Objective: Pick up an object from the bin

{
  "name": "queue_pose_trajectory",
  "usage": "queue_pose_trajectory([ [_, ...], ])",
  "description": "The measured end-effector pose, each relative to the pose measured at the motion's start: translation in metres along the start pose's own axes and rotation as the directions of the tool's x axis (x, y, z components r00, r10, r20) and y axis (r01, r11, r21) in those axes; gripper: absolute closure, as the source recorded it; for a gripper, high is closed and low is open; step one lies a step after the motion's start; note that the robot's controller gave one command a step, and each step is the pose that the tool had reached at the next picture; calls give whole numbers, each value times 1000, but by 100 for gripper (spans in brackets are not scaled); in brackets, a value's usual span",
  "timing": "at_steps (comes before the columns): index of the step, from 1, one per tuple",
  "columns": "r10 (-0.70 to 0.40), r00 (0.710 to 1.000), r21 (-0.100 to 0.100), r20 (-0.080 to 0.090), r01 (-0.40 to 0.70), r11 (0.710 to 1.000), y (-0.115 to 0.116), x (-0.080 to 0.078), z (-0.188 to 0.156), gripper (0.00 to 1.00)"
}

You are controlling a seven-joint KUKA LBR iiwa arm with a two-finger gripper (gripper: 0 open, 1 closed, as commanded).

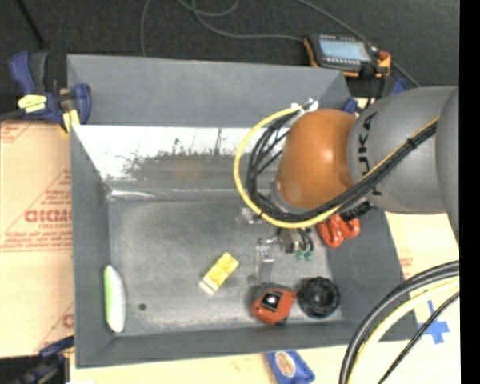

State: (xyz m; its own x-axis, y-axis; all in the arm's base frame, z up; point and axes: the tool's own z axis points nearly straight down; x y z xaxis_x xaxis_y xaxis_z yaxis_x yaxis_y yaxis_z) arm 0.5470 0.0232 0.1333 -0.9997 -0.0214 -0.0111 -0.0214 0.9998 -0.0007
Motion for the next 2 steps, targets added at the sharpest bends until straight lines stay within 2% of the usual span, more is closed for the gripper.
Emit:
queue_pose_trajectory([
  [1, -125, 992, -2, -14, 125, 992, 38, 37, 29, 0],
  [2, -55, 998, -1, -7, 55, 998, 29, 25, 56, 100],
])
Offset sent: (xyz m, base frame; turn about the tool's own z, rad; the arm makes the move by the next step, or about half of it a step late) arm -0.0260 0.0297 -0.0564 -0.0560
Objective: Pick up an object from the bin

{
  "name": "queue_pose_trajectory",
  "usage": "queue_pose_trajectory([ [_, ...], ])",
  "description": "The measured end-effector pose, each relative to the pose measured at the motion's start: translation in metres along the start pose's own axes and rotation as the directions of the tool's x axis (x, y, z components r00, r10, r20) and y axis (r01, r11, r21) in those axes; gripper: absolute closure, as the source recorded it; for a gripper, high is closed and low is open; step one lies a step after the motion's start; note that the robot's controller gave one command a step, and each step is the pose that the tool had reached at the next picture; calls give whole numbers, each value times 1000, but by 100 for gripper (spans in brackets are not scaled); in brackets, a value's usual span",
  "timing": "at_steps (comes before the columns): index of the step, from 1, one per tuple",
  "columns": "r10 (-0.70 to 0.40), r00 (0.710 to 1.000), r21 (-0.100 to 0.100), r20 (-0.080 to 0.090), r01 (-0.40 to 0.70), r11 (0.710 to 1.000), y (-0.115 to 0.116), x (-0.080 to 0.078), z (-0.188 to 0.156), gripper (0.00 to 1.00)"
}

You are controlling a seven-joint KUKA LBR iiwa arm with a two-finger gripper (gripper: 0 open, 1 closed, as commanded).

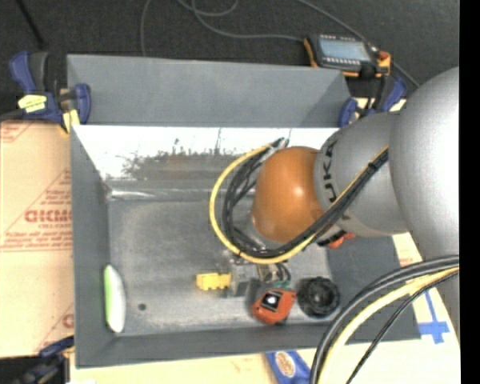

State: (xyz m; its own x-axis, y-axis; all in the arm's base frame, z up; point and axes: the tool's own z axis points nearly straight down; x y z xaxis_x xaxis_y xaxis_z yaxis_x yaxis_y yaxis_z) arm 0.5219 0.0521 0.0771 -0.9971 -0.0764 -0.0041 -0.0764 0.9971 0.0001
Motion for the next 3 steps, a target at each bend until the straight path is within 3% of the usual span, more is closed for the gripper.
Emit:
queue_pose_trajectory([
  [2, 0, 1000, 0, -1, 0, 1000, 0, 0, -1, 100],
  [3, -170, 985, 1, -4, 170, 985, -9, 11, -12, 100],
])
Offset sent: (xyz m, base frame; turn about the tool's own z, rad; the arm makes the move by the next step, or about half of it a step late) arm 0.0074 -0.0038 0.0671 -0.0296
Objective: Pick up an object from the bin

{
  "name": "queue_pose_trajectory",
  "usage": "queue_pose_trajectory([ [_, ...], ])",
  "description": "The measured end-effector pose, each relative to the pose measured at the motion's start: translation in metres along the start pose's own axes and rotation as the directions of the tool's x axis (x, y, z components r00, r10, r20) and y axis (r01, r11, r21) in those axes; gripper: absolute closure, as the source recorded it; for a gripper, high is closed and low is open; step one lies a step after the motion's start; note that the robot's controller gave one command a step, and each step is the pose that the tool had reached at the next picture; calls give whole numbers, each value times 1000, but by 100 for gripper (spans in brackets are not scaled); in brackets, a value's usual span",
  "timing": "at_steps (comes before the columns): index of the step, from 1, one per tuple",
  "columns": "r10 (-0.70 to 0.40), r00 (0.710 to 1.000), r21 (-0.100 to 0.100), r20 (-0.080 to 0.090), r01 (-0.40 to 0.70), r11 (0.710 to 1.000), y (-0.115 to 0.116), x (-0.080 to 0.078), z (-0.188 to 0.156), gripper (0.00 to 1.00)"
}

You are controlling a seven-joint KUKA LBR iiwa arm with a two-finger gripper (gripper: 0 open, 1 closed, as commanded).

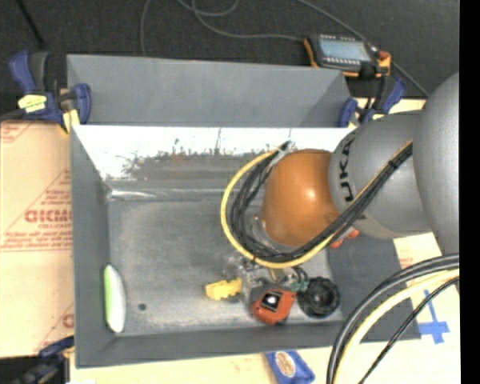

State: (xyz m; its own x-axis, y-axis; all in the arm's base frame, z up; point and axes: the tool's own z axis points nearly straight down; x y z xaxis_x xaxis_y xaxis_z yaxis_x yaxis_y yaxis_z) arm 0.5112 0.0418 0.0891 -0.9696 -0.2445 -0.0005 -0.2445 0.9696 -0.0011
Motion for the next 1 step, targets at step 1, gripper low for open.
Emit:
queue_pose_trajectory([
  [1, -48, 999, 0, 0, 48, 999, -2, 4, 13, 100],
])
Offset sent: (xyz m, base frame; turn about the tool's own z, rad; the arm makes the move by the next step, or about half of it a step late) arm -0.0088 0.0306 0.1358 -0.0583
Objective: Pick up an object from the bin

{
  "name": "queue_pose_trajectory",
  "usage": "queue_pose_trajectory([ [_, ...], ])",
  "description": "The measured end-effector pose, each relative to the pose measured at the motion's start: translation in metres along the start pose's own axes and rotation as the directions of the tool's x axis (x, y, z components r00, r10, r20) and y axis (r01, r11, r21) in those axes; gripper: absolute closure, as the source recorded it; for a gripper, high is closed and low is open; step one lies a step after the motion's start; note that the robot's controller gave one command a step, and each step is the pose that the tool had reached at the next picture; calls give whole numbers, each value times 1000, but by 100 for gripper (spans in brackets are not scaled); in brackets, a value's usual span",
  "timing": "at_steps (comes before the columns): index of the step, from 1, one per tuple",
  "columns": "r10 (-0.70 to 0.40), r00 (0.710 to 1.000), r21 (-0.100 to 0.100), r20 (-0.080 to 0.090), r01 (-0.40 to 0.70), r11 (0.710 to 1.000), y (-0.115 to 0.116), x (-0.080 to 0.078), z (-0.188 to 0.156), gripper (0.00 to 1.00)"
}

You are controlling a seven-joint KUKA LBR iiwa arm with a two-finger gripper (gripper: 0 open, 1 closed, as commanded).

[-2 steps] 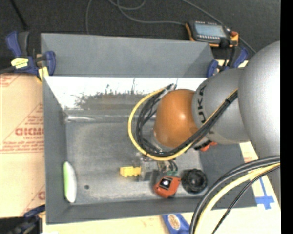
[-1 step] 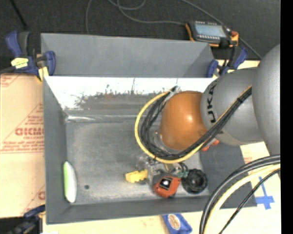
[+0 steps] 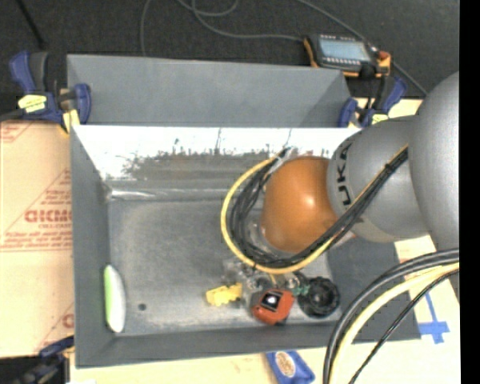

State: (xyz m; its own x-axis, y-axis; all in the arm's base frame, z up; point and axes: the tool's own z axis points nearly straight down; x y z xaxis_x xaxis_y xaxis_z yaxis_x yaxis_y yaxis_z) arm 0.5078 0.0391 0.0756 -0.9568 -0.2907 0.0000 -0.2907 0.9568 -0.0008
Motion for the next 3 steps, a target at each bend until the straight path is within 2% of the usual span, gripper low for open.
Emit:
queue_pose_trajectory([
  [1, -12, 1000, -2, -7, 12, 1000, 10, 1, -42, 100],
  [2, -18, 1000, 3, 13, 18, 1000, -5, -15, -57, 100],
  [3, 7, 1000, -1, -7, -7, 1000, 14, -30, -71, 100],
])
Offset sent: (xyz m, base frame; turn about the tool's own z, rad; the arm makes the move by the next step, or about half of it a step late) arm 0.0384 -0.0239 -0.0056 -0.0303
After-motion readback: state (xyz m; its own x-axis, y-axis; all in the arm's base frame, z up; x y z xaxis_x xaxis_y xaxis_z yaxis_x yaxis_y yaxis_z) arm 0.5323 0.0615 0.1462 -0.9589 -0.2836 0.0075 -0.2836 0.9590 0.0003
